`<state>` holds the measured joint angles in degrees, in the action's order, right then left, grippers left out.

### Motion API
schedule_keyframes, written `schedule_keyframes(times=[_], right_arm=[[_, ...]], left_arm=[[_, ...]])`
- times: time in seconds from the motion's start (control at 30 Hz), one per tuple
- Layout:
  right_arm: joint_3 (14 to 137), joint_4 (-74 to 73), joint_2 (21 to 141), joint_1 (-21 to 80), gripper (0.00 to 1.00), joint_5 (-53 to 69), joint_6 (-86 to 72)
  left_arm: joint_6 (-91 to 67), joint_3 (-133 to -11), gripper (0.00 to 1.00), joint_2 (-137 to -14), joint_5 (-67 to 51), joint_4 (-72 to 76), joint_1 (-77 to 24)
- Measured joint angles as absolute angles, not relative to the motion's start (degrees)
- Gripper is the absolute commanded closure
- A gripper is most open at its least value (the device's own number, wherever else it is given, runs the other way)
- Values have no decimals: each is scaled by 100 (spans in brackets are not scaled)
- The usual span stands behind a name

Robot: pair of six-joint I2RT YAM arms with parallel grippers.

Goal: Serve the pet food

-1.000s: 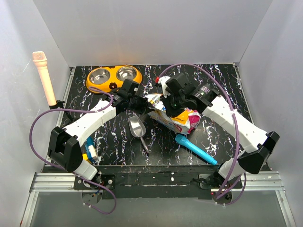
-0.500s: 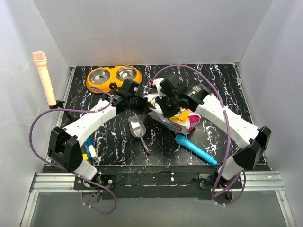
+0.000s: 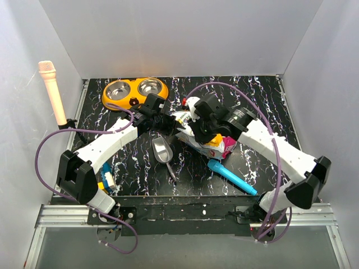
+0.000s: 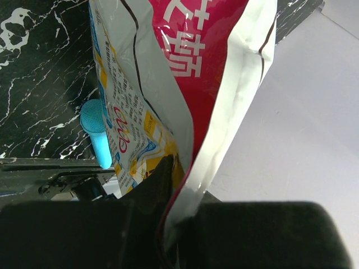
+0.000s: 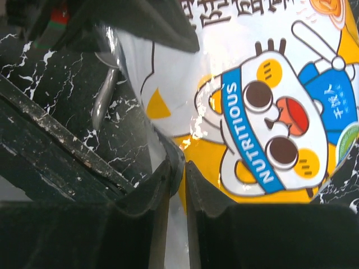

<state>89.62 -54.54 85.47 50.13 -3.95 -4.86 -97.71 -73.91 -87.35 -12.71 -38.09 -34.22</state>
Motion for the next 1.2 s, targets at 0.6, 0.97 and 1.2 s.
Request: schedule_keyframes(times=[0.6, 0.97, 1.2], right_arm=[[8965, -5568, 8626, 5146, 73, -436, -593], [8431, -4993, 8246, 5336, 64, -1907, -224], [7839, -4316, 7644, 5360, 63, -2414, 362]], left_arm=[[-9854, -7393, 100, -8735, -1339, -3514, -3433], [-9924, -7397, 100, -8737, -1369, -3334, -3454], [-10014, -7404, 100, -8737, -1446, -3208, -3485]])
